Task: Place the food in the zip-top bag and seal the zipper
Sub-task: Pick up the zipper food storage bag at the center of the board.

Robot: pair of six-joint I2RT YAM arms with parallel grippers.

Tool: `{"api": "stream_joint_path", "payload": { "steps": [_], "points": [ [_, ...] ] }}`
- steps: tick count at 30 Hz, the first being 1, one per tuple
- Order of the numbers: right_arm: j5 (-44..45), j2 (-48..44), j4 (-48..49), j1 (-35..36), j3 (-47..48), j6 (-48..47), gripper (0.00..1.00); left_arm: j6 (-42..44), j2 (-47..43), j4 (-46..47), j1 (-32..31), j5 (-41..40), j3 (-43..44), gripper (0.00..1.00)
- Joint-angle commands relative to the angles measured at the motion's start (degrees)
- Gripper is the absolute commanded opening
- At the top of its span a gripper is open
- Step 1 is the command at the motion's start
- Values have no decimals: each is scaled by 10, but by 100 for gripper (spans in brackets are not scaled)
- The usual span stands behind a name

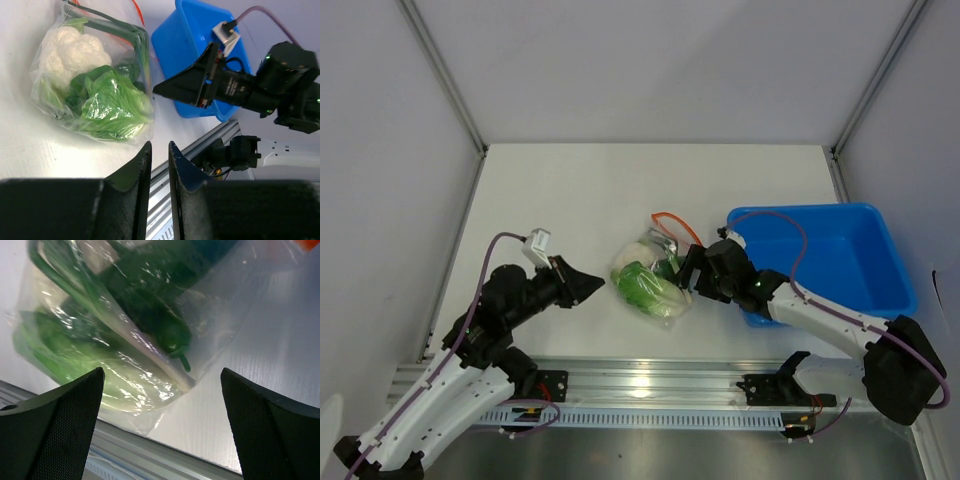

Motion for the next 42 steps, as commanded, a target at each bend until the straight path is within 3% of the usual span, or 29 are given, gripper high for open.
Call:
{"api": "stream_joint_path", "payload": {
  "steps": [1, 5, 12, 17, 21, 29, 37, 42],
  "points": [
    [-38, 16, 32, -3, -29, -28, 99, -5, -1, 19, -2, 7, 7, 22],
    [-81, 80, 98, -2, -8, -40, 100, -3, -1, 20, -1, 12, 9, 25],
    [-119, 255, 101, 72, 179, -128, 99, 3, -21, 6, -2, 11, 14, 26],
    [-101, 286, 91, 90, 233, -131, 99, 6, -31, 1, -2, 10, 13, 26],
    [-47, 229, 83, 85, 186, -85, 99, 10, -35, -4, -2, 14, 14, 26],
    [1, 50, 127, 90, 2, 69, 100, 12, -19, 21, -1, 32, 14, 26],
    [9, 70, 281, 86, -89, 157, 99, 12, -18, 23, -2, 39, 14, 26],
    [12, 123, 398, 76, -108, 137, 94, 16, -29, 11, -1, 38, 17, 26]
  ]
}}
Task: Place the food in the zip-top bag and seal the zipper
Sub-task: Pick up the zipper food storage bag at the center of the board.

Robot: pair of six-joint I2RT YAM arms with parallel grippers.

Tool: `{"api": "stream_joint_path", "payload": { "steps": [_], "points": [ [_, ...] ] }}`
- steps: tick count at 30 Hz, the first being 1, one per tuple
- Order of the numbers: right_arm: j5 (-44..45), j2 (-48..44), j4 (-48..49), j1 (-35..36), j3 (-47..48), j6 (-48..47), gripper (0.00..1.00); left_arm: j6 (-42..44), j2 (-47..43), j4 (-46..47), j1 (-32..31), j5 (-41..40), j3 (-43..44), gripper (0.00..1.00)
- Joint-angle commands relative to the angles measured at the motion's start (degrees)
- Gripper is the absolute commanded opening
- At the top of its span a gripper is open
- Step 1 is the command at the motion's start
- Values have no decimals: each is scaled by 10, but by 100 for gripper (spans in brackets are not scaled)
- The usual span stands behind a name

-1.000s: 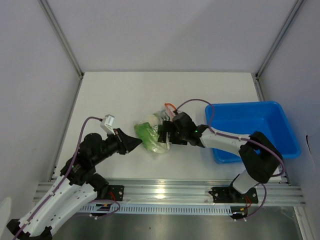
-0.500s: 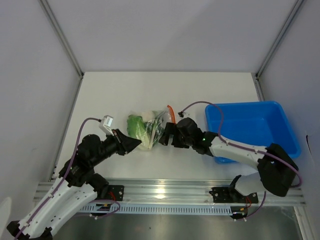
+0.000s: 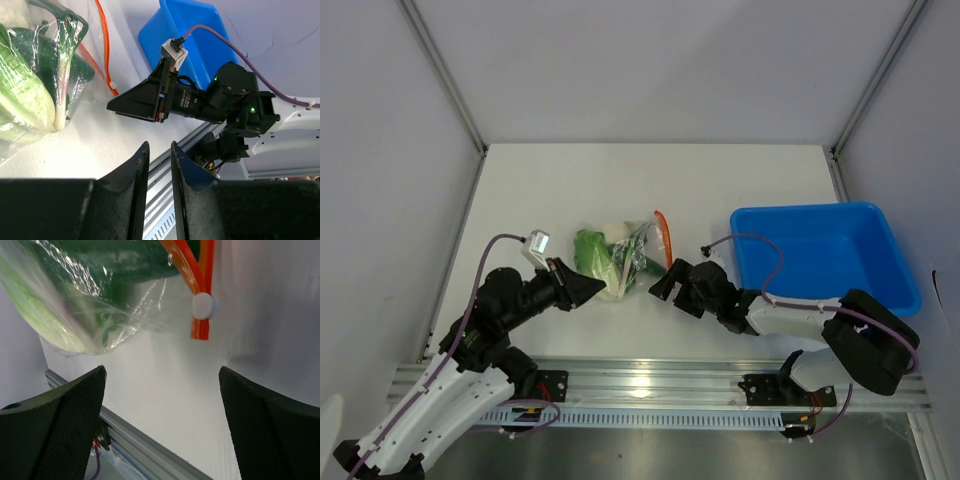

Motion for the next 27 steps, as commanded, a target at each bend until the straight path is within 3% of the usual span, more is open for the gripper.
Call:
{"api": "stream_joint_path", "payload": {
  "steps": [1, 11, 14, 17, 25, 27],
  "points": [
    [25, 31, 133, -7, 1, 5, 94, 12, -8, -1, -2, 8, 17, 26],
    [25, 167, 284, -17, -7, 12, 80, 15, -6, -1, -1, 11, 17, 27],
    [39, 184, 305, -16, -11, 13, 77, 15, -6, -2, -2, 10, 16, 27],
    [58, 190, 310, -16, -12, 18, 66, 16, -6, -1, -2, 12, 16, 27],
    [93, 216, 318, -30, -15, 33, 60, 16, -4, 0, -2, 15, 14, 27],
    [99, 234, 326, -36, -12, 30, 54, 17, -5, 0, -2, 15, 14, 27]
  ]
}}
